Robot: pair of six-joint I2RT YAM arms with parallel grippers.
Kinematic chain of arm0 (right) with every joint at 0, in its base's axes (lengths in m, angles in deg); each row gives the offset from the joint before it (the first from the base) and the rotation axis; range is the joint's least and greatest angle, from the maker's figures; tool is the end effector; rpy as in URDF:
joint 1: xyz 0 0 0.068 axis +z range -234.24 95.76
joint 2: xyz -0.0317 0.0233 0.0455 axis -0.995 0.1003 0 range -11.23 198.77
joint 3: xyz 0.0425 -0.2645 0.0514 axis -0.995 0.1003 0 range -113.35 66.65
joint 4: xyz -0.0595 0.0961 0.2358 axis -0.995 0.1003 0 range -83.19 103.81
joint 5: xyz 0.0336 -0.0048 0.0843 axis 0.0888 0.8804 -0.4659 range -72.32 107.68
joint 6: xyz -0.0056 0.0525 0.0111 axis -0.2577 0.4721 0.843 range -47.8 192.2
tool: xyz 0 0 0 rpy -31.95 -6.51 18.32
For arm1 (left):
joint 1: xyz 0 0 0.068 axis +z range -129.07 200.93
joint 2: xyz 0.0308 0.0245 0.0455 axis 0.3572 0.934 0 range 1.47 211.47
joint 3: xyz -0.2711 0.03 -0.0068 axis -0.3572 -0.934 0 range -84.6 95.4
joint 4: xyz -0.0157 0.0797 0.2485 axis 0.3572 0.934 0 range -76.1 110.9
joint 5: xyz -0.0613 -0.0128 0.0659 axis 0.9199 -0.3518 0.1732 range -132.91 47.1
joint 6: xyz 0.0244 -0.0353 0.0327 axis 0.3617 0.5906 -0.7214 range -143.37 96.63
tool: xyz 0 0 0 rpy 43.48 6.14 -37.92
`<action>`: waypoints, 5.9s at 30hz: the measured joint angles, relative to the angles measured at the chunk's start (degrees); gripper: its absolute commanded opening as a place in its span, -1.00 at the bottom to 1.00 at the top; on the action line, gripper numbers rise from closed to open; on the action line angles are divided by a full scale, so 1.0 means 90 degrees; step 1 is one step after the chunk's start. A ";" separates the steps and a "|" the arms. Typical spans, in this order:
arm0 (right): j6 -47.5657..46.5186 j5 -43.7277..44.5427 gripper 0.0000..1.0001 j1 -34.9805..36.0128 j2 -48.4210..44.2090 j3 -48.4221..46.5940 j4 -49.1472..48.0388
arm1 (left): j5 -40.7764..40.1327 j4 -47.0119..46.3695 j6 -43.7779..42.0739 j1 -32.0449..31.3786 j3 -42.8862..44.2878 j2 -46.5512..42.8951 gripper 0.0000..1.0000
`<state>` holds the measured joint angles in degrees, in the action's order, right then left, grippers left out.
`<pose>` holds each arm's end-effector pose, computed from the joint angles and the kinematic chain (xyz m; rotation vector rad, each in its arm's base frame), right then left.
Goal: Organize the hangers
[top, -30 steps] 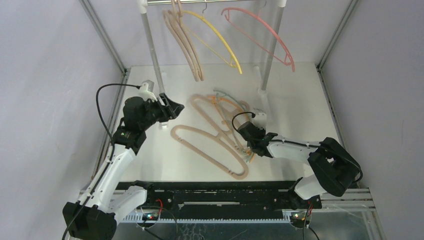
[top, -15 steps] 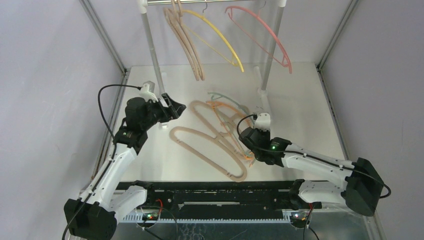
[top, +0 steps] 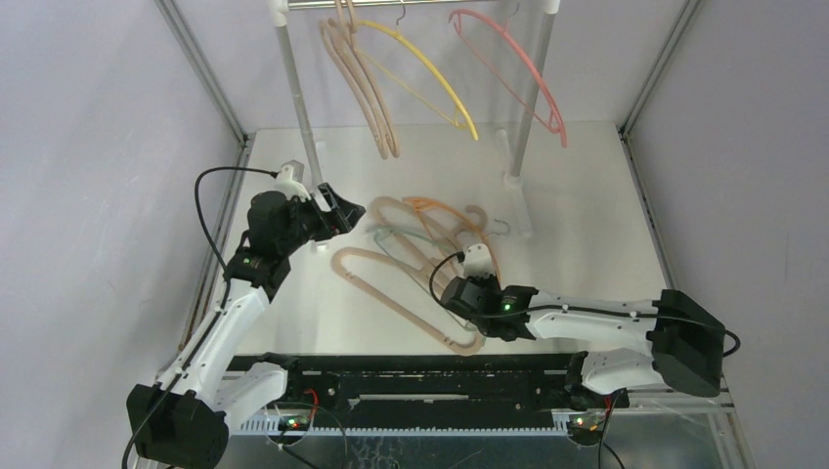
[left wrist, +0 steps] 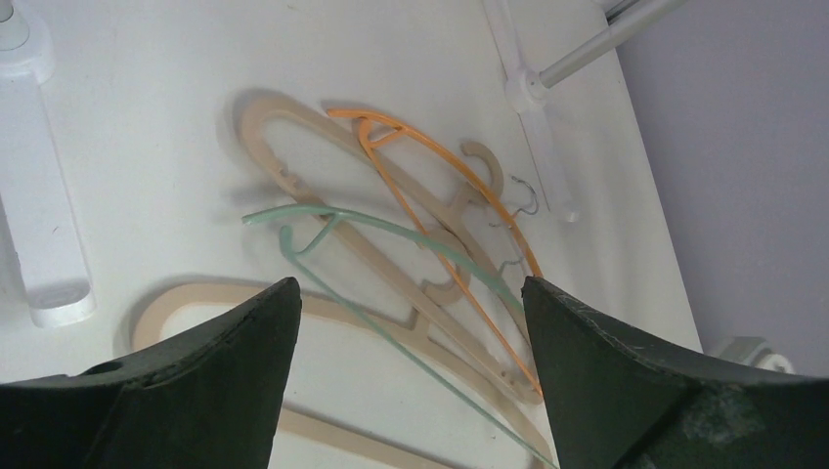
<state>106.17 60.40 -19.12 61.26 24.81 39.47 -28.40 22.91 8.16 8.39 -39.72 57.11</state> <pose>0.1173 0.1957 0.2025 -0.4088 2.2558 -0.1670 0.2176 -0.0575 0.3080 -0.1512 1.9729 -0.7524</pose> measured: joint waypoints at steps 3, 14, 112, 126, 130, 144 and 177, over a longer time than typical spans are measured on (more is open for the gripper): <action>-0.0010 -0.0216 -1.00 0.0029 0.0318 0.0015 -0.0262 | 0.0000 -0.0012 0.0000 0.0000 0.0000 0.0000 0.76; 0.0097 -0.0648 0.15 -0.0024 0.1163 0.0024 -0.0736 | -0.0010 -0.0066 0.0002 -0.0012 -0.0017 -0.0005 0.76; -0.2987 0.3446 -1.00 0.0889 -0.2021 -0.3123 0.2939 | -0.0017 -0.0141 0.0165 -0.0029 -0.0124 -0.0408 0.76; -0.1018 0.3344 -1.00 0.0726 -0.1426 -0.2752 0.4500 | -0.0012 -0.0211 0.0170 -0.0029 -0.0124 -0.0359 0.76; -0.0554 0.3436 -1.00 0.0648 -0.1253 -0.2698 0.4869 | 0.0029 -0.0272 0.0170 -0.0036 -0.0124 -0.0333 0.77; -0.0204 0.3568 -1.00 0.0260 -0.0918 -0.2713 0.5520 | 0.0078 -0.0277 0.0165 -0.0041 -0.0124 -0.0270 0.76; -0.1909 0.2076 -1.00 0.0695 -0.1586 -0.1508 0.1928 | -0.1319 -0.4932 0.2261 -0.3305 -0.1309 0.1328 0.55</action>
<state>88.99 79.09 -12.87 46.99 11.23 56.83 -40.27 -21.48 28.51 -21.35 -51.50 69.07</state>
